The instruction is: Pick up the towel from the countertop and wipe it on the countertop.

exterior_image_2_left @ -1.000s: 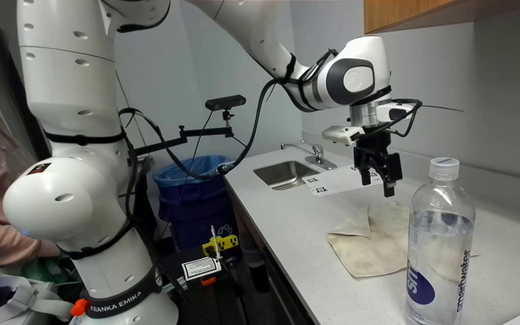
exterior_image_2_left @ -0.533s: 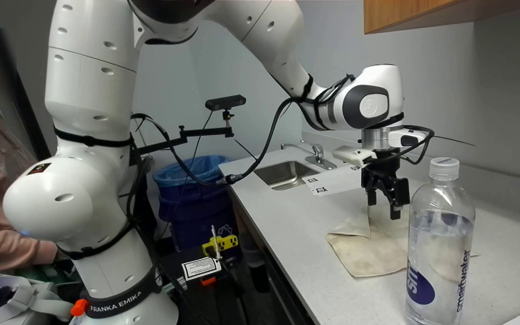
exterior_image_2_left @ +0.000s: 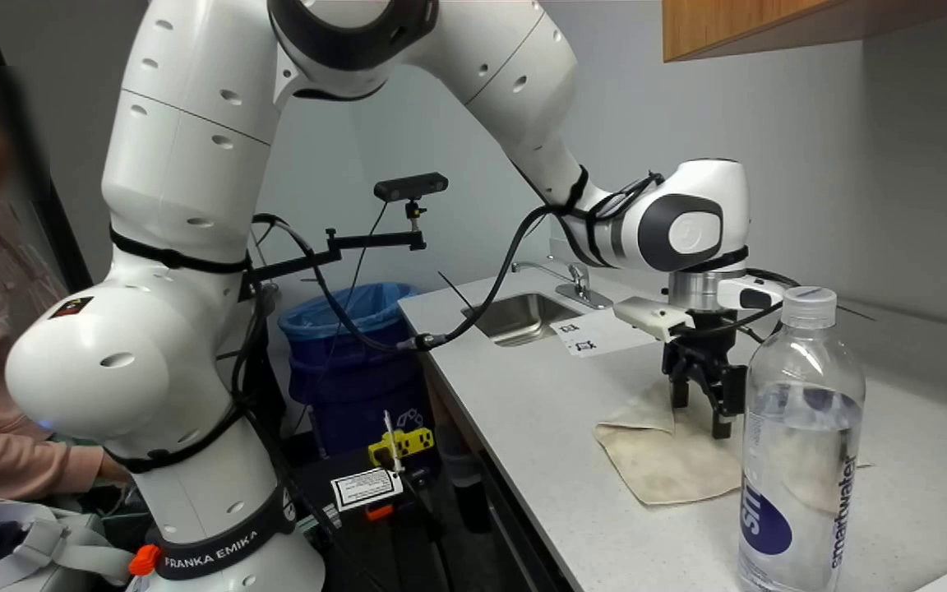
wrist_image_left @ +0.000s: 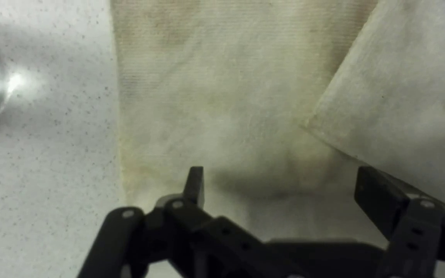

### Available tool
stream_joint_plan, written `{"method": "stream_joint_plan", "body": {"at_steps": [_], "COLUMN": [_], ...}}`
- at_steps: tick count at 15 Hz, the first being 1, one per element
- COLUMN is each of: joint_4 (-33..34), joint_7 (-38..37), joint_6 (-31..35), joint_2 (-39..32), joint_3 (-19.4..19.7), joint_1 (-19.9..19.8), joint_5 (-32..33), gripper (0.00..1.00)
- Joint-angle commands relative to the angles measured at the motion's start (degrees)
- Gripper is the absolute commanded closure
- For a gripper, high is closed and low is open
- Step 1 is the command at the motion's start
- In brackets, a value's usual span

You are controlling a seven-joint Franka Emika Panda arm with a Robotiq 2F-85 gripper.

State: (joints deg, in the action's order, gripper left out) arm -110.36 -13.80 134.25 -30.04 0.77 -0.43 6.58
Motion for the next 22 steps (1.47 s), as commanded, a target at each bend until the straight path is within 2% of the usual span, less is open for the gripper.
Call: {"method": "stream_joint_plan", "body": {"at_steps": [1, 6, 7, 10, 11, 17, 18, 22], "joint_4": [3.14, 4.36, 4.68, 5.36, 5.35, 3.44, 2.71, 2.09], "joint_7": [2.83, 3.3, 3.21, 3.41, 3.17, 2.68, 2.51, 2.24], "joint_6": [-1.44, -1.49, -1.36, -1.33, -1.28, -0.23, 0.11, -0.08], "joint_2": [-2.94, -5.04, -5.35, -5.43, -5.24, -2.46, -1.61, 0.12], "joint_3": [0.44, 0.68, 0.76, 0.78, 0.93, 1.05, 1.12, 0.99], "joint_1": [-0.14, 0.04, 0.1, 0.11, 0.28, 0.56, 0.65, 1.27], "joint_5": [-2.87, -3.65, -3.71, -3.99, -3.77, -3.53, -3.42, -2.99], "gripper": [0.0, 0.02, 0.22, 0.4, 0.49, 0.93, 0.99, 0.99]}}
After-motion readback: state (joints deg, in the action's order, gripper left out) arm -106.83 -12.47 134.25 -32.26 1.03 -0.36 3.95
